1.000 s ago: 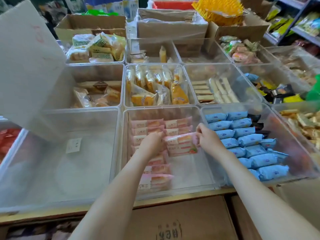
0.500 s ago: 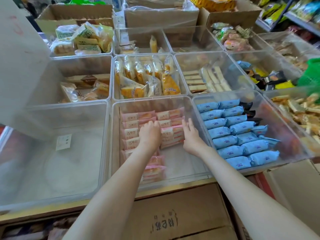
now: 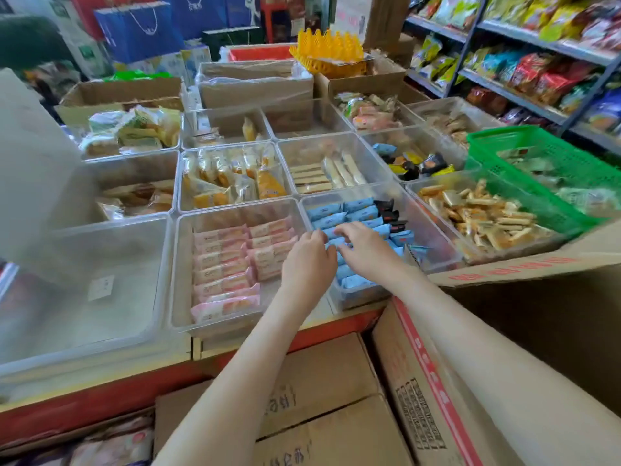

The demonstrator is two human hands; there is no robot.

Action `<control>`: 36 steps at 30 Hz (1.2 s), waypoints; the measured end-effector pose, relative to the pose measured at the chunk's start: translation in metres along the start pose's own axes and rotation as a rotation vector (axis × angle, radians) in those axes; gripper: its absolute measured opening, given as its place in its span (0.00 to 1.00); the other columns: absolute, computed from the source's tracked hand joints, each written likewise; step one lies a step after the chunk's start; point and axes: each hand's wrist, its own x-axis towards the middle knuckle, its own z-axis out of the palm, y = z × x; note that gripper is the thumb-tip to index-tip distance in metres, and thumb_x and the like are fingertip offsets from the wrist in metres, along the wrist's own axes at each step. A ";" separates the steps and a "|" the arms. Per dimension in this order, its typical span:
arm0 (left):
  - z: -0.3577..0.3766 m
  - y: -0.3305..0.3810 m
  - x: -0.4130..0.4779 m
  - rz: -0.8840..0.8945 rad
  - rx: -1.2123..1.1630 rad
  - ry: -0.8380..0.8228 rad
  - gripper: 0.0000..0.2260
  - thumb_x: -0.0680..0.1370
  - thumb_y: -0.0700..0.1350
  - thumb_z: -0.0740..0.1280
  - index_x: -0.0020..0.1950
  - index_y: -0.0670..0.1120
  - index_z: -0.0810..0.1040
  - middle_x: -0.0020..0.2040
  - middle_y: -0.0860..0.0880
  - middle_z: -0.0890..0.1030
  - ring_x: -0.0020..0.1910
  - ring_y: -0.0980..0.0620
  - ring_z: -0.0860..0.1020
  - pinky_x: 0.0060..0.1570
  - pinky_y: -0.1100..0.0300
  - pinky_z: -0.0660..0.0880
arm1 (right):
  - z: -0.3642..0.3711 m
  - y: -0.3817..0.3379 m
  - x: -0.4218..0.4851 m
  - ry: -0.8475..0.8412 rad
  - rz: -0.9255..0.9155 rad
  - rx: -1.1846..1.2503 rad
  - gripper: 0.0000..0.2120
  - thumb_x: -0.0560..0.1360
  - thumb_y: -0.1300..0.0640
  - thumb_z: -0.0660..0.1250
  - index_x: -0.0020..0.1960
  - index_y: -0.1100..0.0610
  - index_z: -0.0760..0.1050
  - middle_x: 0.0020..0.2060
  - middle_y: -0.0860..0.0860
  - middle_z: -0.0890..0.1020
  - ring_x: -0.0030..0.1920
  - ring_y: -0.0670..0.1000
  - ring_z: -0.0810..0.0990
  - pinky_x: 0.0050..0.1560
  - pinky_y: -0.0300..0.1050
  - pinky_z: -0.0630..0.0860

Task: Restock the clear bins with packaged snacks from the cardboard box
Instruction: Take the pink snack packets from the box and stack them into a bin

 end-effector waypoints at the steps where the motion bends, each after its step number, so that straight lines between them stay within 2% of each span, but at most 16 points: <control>1: 0.000 0.018 -0.012 0.015 -0.003 0.006 0.13 0.81 0.46 0.58 0.61 0.42 0.74 0.59 0.43 0.76 0.58 0.43 0.75 0.52 0.53 0.70 | -0.013 0.007 -0.016 0.019 -0.009 0.002 0.15 0.79 0.61 0.58 0.65 0.60 0.71 0.60 0.57 0.73 0.60 0.56 0.73 0.57 0.44 0.66; 4: 0.001 0.080 -0.055 0.060 0.012 0.077 0.13 0.81 0.47 0.58 0.61 0.43 0.74 0.58 0.43 0.77 0.57 0.44 0.75 0.51 0.54 0.69 | -0.053 0.035 -0.070 0.108 -0.044 0.060 0.12 0.78 0.62 0.60 0.61 0.60 0.74 0.56 0.55 0.75 0.56 0.54 0.75 0.55 0.43 0.69; 7: 0.012 0.143 -0.101 0.100 0.000 0.124 0.12 0.81 0.47 0.59 0.60 0.43 0.75 0.56 0.43 0.78 0.56 0.44 0.75 0.51 0.54 0.69 | -0.089 0.071 -0.129 0.152 -0.098 0.057 0.13 0.78 0.62 0.61 0.62 0.59 0.74 0.56 0.54 0.76 0.55 0.52 0.75 0.50 0.36 0.66; 11: 0.048 0.202 -0.151 0.139 -0.021 0.027 0.12 0.80 0.48 0.61 0.58 0.43 0.76 0.52 0.43 0.79 0.53 0.44 0.76 0.52 0.52 0.72 | -0.119 0.131 -0.201 0.074 -0.108 0.002 0.12 0.78 0.61 0.62 0.60 0.60 0.75 0.57 0.56 0.76 0.56 0.54 0.76 0.57 0.43 0.69; 15: 0.092 0.234 -0.161 0.074 0.001 -0.124 0.12 0.79 0.49 0.61 0.58 0.46 0.76 0.53 0.44 0.80 0.55 0.44 0.76 0.54 0.53 0.73 | -0.128 0.192 -0.244 -0.034 0.013 -0.044 0.15 0.77 0.58 0.63 0.63 0.58 0.74 0.58 0.56 0.77 0.58 0.54 0.76 0.60 0.42 0.69; 18: 0.135 0.233 -0.163 -0.096 -0.054 -0.246 0.13 0.79 0.48 0.59 0.61 0.45 0.74 0.57 0.42 0.79 0.59 0.42 0.75 0.57 0.54 0.72 | -0.122 0.228 -0.255 -0.121 0.091 -0.033 0.17 0.78 0.57 0.62 0.65 0.58 0.72 0.61 0.55 0.76 0.60 0.53 0.75 0.61 0.42 0.68; 21: 0.184 0.215 -0.171 -0.254 0.152 -0.387 0.18 0.80 0.49 0.57 0.69 0.43 0.67 0.65 0.41 0.73 0.64 0.40 0.71 0.63 0.50 0.68 | -0.104 0.257 -0.254 -0.184 0.156 -0.007 0.17 0.78 0.57 0.61 0.66 0.58 0.72 0.61 0.56 0.76 0.61 0.54 0.75 0.61 0.44 0.69; 24: 0.227 0.199 -0.173 -0.170 0.433 -0.443 0.29 0.79 0.49 0.60 0.76 0.41 0.55 0.68 0.40 0.70 0.66 0.42 0.68 0.66 0.51 0.63 | -0.077 0.283 -0.242 -0.256 0.197 0.009 0.16 0.78 0.58 0.62 0.64 0.59 0.73 0.60 0.57 0.77 0.59 0.55 0.76 0.60 0.44 0.71; 26: 0.249 0.192 -0.163 -0.172 0.424 -0.475 0.30 0.79 0.46 0.58 0.78 0.41 0.51 0.70 0.40 0.68 0.67 0.42 0.67 0.67 0.51 0.63 | -0.059 0.299 -0.228 -0.329 0.234 0.026 0.15 0.78 0.58 0.62 0.65 0.58 0.72 0.61 0.56 0.77 0.60 0.55 0.76 0.61 0.46 0.72; 29: 0.269 0.183 -0.146 -0.291 0.348 -0.514 0.32 0.79 0.42 0.60 0.78 0.42 0.47 0.72 0.41 0.64 0.71 0.42 0.63 0.71 0.50 0.59 | -0.034 0.313 -0.200 -0.390 0.277 0.046 0.16 0.78 0.57 0.61 0.65 0.56 0.72 0.62 0.56 0.77 0.60 0.56 0.76 0.61 0.47 0.72; 30: 0.275 0.179 -0.141 -0.301 0.365 -0.497 0.31 0.79 0.42 0.60 0.78 0.42 0.48 0.72 0.41 0.64 0.71 0.42 0.62 0.72 0.50 0.57 | -0.025 0.315 -0.188 -0.390 0.288 0.068 0.17 0.78 0.57 0.62 0.66 0.57 0.71 0.62 0.56 0.77 0.61 0.57 0.75 0.60 0.44 0.72; 32: 0.284 0.171 -0.131 -0.259 0.434 -0.386 0.26 0.79 0.42 0.61 0.76 0.42 0.58 0.71 0.40 0.68 0.71 0.43 0.64 0.73 0.50 0.53 | -0.006 0.312 -0.165 -0.351 0.315 0.140 0.17 0.78 0.57 0.63 0.66 0.59 0.70 0.61 0.56 0.77 0.62 0.57 0.75 0.56 0.42 0.70; 34: 0.290 0.163 -0.124 -0.234 0.482 -0.318 0.24 0.78 0.45 0.63 0.73 0.42 0.65 0.69 0.41 0.71 0.70 0.44 0.67 0.73 0.51 0.54 | 0.014 0.305 -0.145 -0.315 0.370 0.208 0.14 0.78 0.55 0.63 0.60 0.61 0.75 0.56 0.57 0.80 0.58 0.57 0.77 0.51 0.43 0.72; 36: 0.295 0.154 -0.122 -0.237 0.491 -0.359 0.25 0.78 0.46 0.64 0.72 0.42 0.63 0.70 0.40 0.69 0.71 0.43 0.65 0.74 0.50 0.52 | 0.035 0.296 -0.130 -0.328 0.376 0.278 0.15 0.78 0.50 0.63 0.56 0.60 0.77 0.52 0.55 0.80 0.54 0.54 0.78 0.44 0.40 0.68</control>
